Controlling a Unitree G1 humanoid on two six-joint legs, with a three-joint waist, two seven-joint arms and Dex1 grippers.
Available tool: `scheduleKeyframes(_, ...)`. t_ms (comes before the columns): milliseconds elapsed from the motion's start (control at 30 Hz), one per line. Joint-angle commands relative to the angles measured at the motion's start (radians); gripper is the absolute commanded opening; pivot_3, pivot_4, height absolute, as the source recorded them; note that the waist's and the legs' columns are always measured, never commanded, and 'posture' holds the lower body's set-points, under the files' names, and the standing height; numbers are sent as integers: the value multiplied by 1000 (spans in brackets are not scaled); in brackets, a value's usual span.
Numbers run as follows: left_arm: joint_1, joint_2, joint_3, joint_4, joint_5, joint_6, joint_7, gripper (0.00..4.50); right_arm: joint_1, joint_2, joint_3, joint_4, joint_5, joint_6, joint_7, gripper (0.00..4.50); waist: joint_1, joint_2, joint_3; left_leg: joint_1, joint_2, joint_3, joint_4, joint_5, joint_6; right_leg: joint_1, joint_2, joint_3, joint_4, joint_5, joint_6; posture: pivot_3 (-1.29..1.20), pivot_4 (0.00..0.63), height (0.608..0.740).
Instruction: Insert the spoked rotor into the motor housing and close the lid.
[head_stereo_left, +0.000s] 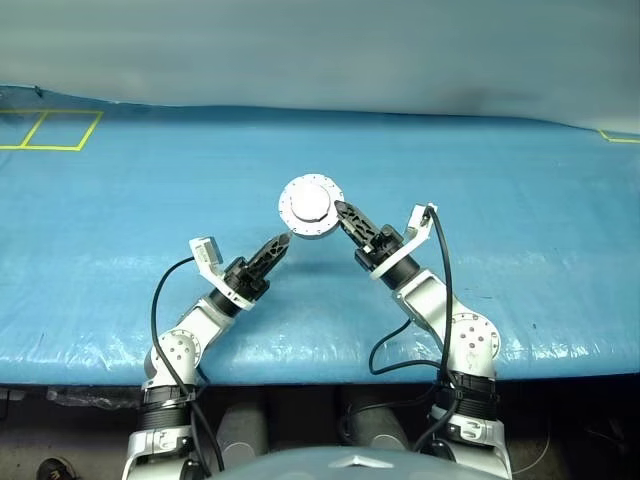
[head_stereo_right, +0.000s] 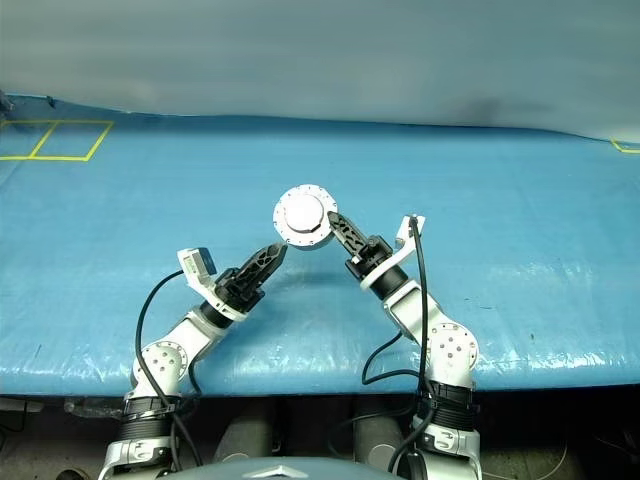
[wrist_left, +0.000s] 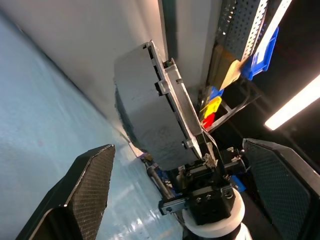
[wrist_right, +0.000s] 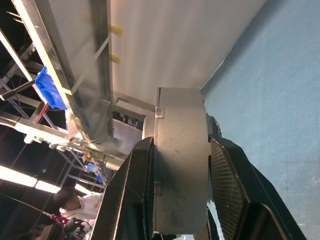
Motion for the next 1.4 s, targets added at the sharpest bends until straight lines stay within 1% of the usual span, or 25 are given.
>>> scheduleKeyframes(33,-47,-36,27,-7,-51,10,34,4457,-12,2,35,-92,51,0,33,1215,0,0,0,0,0,0,0,0,0,0,0,0,0,0,0,0,150,740)
scheduleKeyframes(333,-137,-91,40,89,-34,-8,22,4457,15,-14,102,-147,44,13,64,1215,-3,0,0,0,0,0,0,0,0,0,0,0,0,0,0,0,150,740)
scheduleKeyframes(467,-143,-95,18,86,-10,-9,9,4457,22,-22,116,-150,46,7,65,1215,-2,0,0,0,0,-1,1,0,0,1,0,0,0,0,0,0,150,740)
scheduleKeyframes(600,-137,-104,27,79,-2,-28,13,4457,21,-27,115,-145,46,-2,58,1215,-2,0,0,0,-1,-1,1,0,0,1,0,0,0,0,0,0,150,740)
scheduleKeyframes(700,-136,-111,46,81,-11,-37,12,3860,17,-28,112,-138,43,-7,51,1215,-2,0,0,0,0,-1,1,0,0,1,0,0,0,0,0,0,150,740)
scheduleKeyframes(767,-134,-109,44,78,-8,-37,4,3174,15,-27,111,-134,40,-9,50,1215,-2,0,0,0,0,-1,1,0,0,1,0,0,0,0,0,0,150,740)
scheduleKeyframes(833,-134,-108,44,79,-9,-38,2,2704,13,-27,113,-131,36,-9,50,1215,-2,0,0,-1,-1,-1,1,0,0,1,0,0,0,0,0,0,150,740)
scheduleKeyframes(1067,-131,-110,50,85,-6,-38,32,2697,12,-28,116,-118,19,-16,44,1215,-2,0,0,0,-1,-1,1,0,0,1,0,0,0,0,0,0,150,740)
scheduleKeyframes(1133,-130,-109,50,84,-3,-43,31,2697,13,-35,119,-115,-6,-29,57,1215,-2,0,0,0,-1,-1,1,0,0,1,0,0,0,0,0,0,150,740)
scheduleKeyframes(1200,-128,-111,50,82,4,-51,38,2697,14,-40,120,-114,-32,-45,60,1974,-2,0,0,0,-1,-1,1,0,0,1,0,0,0,0,0,0,150,740)
scheduleKeyframes(1300,-125,-111,54,82,18,-64,44,2697,12,-28,114,-111,-72,-85,41,2865,-3,0,0,0,-1,-1,1,0,0,1,0,0,0,0,0,0,150,740)
scheduleKeyframes(1333,-124,-112,58,83,26,-73,49,2697,8,-31,116,-109,-108,-107,36,3183,-3,0,0,0,-1,-1,1,0,0,1,0,0,0,0,0,0,150,740)
scheduleKeyframes(1400,-122,-117,70,87,45,-104,70,2697,2,-35,121,-96,-189,-162,25,3183,-3,0,0,0,-1,-1,1,0,0,1,0,0,0,1,1,0,150,740)
